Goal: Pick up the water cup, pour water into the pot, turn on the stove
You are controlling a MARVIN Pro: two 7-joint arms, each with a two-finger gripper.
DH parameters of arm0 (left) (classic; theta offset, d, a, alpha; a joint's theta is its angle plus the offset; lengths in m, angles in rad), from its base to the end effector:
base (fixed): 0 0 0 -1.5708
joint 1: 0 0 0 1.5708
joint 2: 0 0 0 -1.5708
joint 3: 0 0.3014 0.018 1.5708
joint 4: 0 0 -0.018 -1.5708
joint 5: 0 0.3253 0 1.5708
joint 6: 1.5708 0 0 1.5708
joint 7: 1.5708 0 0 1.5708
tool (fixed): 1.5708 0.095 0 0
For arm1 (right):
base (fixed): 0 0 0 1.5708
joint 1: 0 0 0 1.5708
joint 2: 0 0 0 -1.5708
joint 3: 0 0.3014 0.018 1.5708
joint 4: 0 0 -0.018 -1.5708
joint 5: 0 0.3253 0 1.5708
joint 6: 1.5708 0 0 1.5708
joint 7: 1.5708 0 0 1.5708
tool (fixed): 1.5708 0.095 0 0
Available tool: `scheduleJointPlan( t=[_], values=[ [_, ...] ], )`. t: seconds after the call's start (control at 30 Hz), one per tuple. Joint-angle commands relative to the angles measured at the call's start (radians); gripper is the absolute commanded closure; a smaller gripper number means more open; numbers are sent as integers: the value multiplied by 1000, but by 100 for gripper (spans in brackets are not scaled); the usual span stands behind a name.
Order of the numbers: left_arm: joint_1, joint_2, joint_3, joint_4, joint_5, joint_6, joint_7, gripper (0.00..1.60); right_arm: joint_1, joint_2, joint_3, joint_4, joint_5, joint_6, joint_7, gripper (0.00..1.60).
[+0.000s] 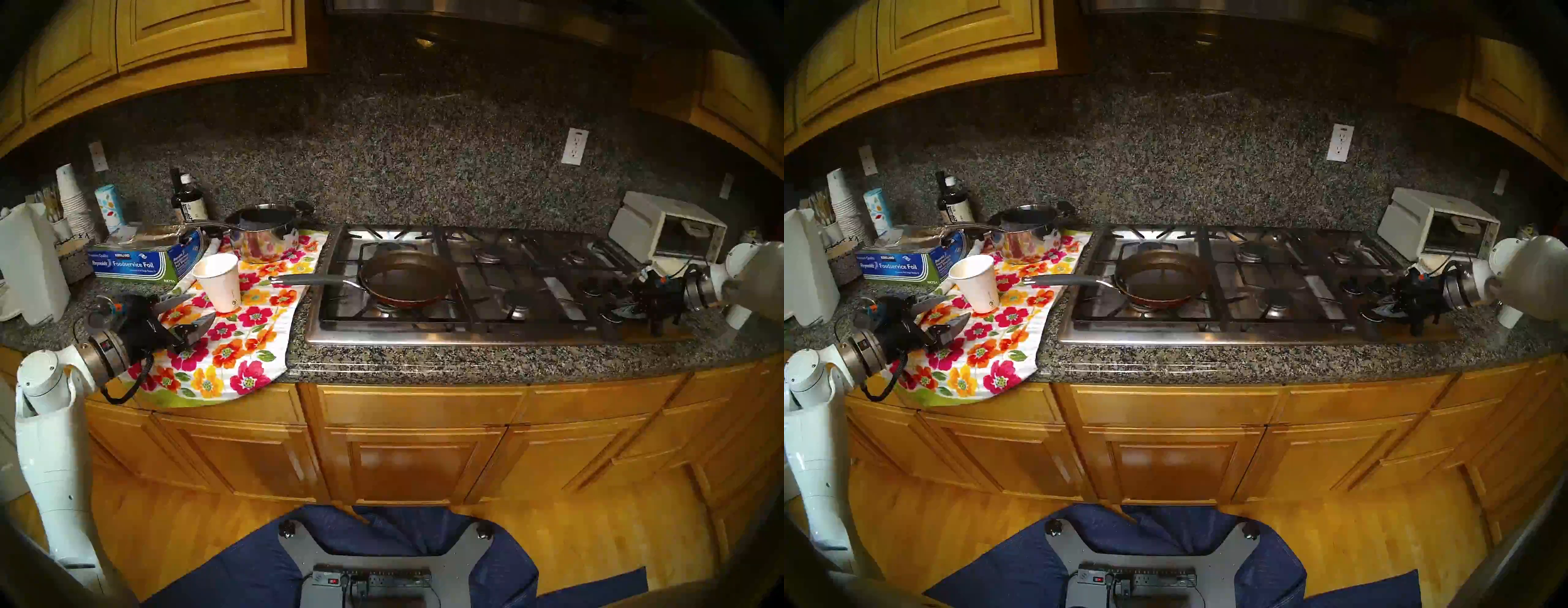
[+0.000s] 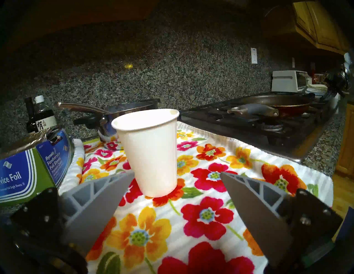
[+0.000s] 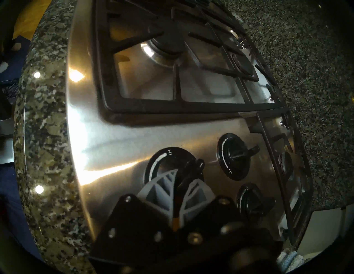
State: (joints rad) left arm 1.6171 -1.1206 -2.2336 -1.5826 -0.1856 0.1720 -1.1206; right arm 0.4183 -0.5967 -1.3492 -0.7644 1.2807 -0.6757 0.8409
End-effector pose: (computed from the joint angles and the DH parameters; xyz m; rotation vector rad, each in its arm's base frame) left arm 0.3456 0.2855 -0.2184 2.1307 -0.6848 1.9079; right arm 0.4642 -0.3886 -0.1326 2.1958 1.8400 1.1184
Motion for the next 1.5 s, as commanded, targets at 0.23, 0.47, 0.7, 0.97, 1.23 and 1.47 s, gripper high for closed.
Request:
scheduleJointPlan(
  t=[0.23,0.47,0.7,0.97,1.23,1.47],
  values=[
    [-24,10,-9,-21,-11,-3,1,0,-65,-89,46,-108,21,-35,28,160],
    [-25,9,-10,-23,-13,-2,1,0,-56,-90,43,-147,12,-47,35,160],
    [-25,8,-11,-24,-15,-1,1,0,-44,-71,26,-153,-6,-51,40,160],
    [-25,7,-11,-25,-15,0,1,0,-45,-66,2,-105,-38,-54,26,160],
    [-25,8,-11,-24,-14,0,1,0,-21,-51,0,31,-5,-48,72,160],
    [-25,8,-10,-23,-13,-2,1,0,17,-51,12,106,15,-53,132,105]
  ],
)
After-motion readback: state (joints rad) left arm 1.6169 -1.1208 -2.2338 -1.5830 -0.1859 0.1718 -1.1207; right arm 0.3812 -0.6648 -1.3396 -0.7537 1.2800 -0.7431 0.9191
